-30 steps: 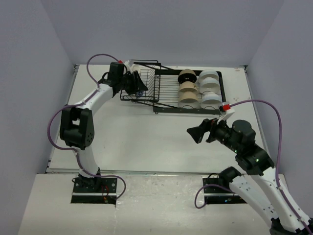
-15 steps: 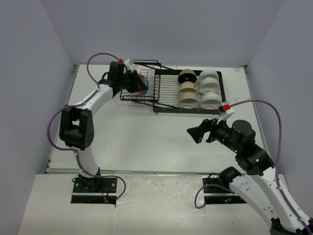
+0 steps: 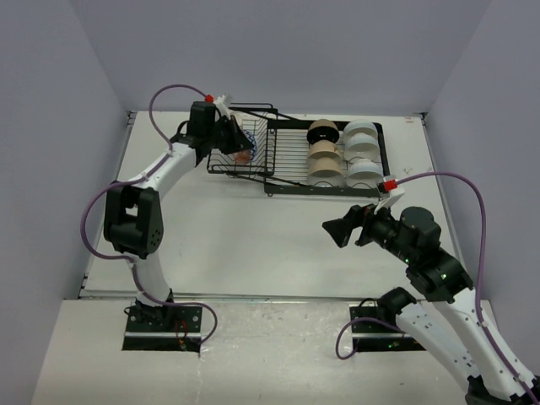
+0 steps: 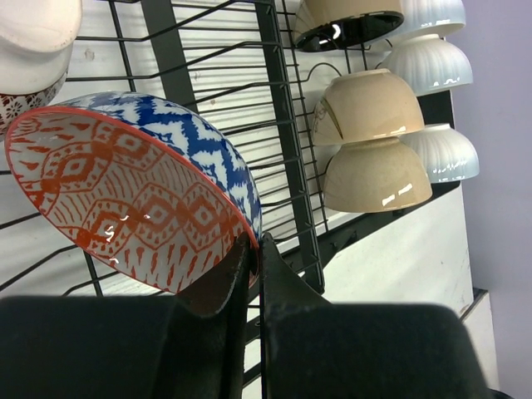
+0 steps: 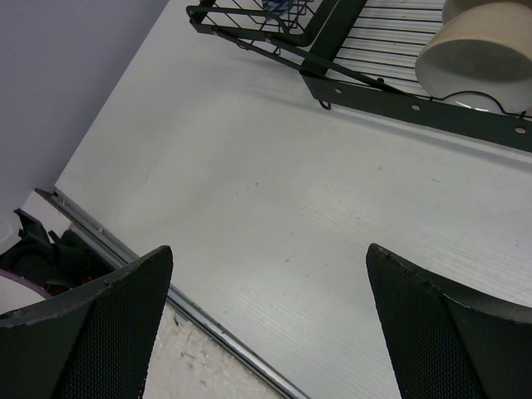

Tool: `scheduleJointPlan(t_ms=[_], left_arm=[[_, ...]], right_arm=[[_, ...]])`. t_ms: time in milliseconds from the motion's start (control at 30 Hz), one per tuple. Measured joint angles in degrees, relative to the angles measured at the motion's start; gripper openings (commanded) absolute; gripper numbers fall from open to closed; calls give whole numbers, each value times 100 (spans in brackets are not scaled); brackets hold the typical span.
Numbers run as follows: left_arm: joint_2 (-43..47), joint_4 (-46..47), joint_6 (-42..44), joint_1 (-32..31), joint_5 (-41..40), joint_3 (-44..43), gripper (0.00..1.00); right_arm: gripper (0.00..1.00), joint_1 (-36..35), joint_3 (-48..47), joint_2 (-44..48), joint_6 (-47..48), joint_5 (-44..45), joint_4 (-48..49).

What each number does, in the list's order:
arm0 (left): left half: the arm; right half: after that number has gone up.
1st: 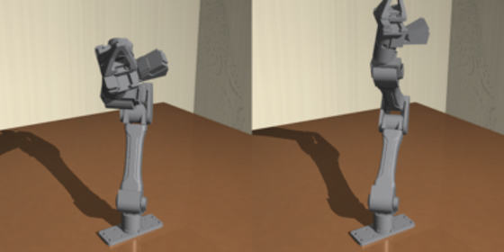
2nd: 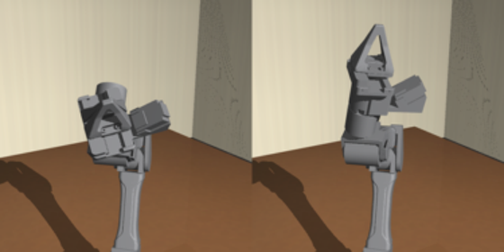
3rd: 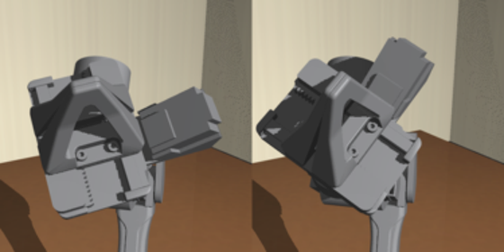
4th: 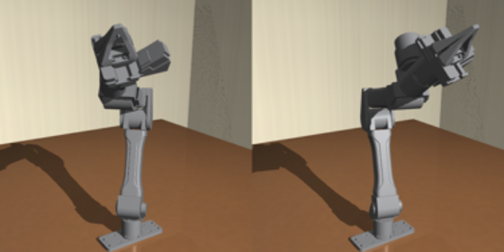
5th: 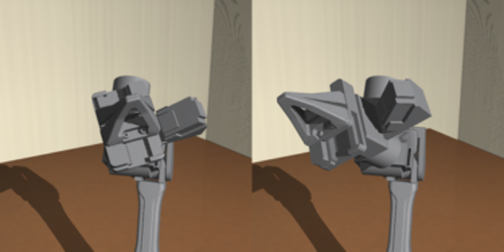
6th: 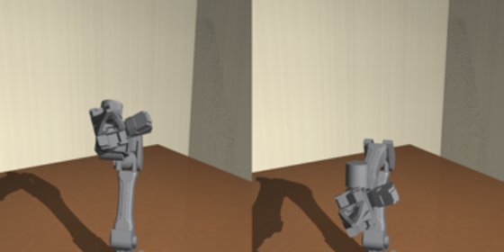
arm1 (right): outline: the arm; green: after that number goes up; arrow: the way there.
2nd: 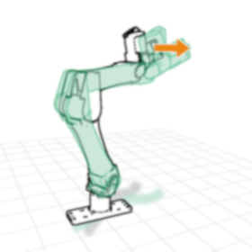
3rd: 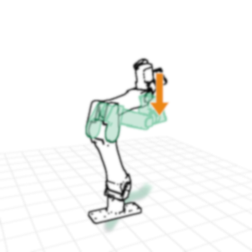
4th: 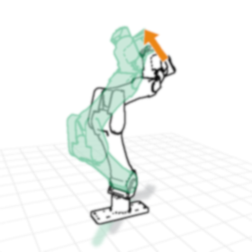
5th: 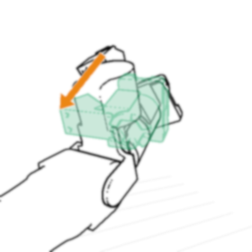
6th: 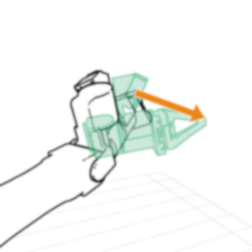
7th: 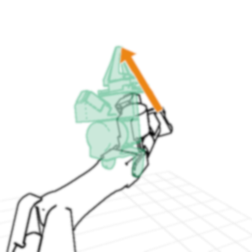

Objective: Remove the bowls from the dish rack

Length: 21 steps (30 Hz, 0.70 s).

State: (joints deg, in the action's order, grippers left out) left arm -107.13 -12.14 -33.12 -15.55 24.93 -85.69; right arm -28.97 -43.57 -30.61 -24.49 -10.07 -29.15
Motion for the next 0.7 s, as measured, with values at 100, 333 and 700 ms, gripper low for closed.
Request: scheduleJointPlan(t_ms=[100, 333, 700], left_arm=[[-44, -17, 0, -22, -50, -59, 0], [-50, 9, 111, -146, -170, -70, 0], [717, 765, -48, -212, -2, 778, 0]], right_arm=[[99, 0, 0, 2, 4, 0, 0], [99, 0, 0, 44, 13, 0, 0], [99, 0, 0, 90, 20, -2, -11]])
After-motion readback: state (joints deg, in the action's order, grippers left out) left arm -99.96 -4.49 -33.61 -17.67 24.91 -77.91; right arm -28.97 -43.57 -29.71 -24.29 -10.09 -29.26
